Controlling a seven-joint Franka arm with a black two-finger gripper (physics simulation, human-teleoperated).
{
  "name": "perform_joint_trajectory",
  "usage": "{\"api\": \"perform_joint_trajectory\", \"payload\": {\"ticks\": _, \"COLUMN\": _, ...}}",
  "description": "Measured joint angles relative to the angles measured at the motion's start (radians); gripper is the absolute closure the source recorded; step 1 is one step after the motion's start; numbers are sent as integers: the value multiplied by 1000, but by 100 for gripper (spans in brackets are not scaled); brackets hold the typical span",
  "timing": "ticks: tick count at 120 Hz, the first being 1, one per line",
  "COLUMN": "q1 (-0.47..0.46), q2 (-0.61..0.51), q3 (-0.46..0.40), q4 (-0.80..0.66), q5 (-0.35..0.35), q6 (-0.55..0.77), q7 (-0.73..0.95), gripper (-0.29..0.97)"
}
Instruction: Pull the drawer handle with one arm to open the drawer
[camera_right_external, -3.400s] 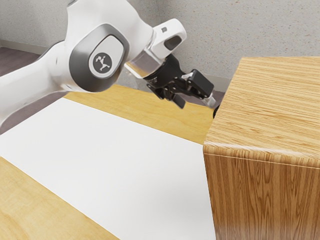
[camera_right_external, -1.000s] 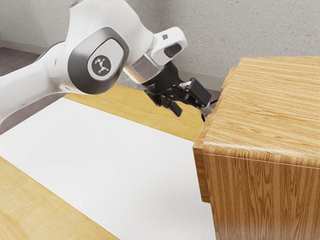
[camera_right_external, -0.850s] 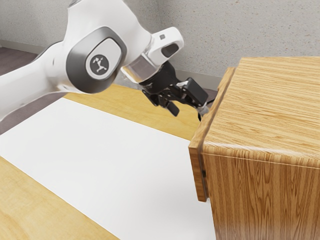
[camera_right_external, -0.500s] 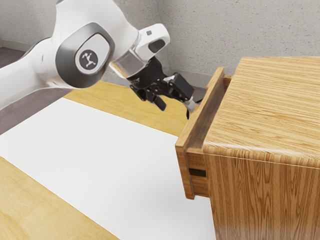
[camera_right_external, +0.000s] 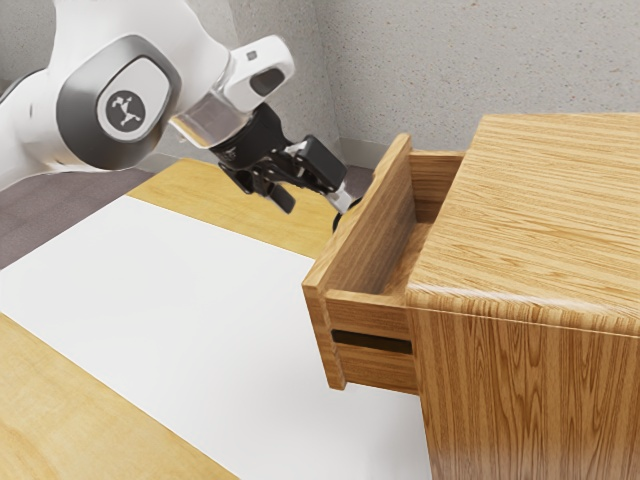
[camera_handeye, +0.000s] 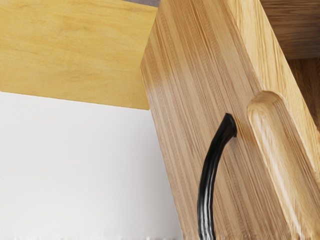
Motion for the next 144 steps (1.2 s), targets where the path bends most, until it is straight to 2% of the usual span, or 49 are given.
{"api": "perform_joint_trajectory", "payload": {"ticks": 28, "q1": -1, "q2": -73, "q3": -2, "q4": -85, "q5": 0, "q6": 12, "q7": 5, "gripper": 0}}
{"api": "perform_joint_trajectory", "payload": {"ticks": 83, "q1": 8, "q2": -55, "q3": -5, "q4": -108, "q5": -13, "q6": 61, "q7": 5, "gripper": 0}}
{"api": "perform_joint_trajectory", "payload": {"ticks": 144, "q1": 69, "q2": -74, "q3": -14, "q4": -133, "q5": -12, "q6": 78, "q7": 6, "gripper": 0}}
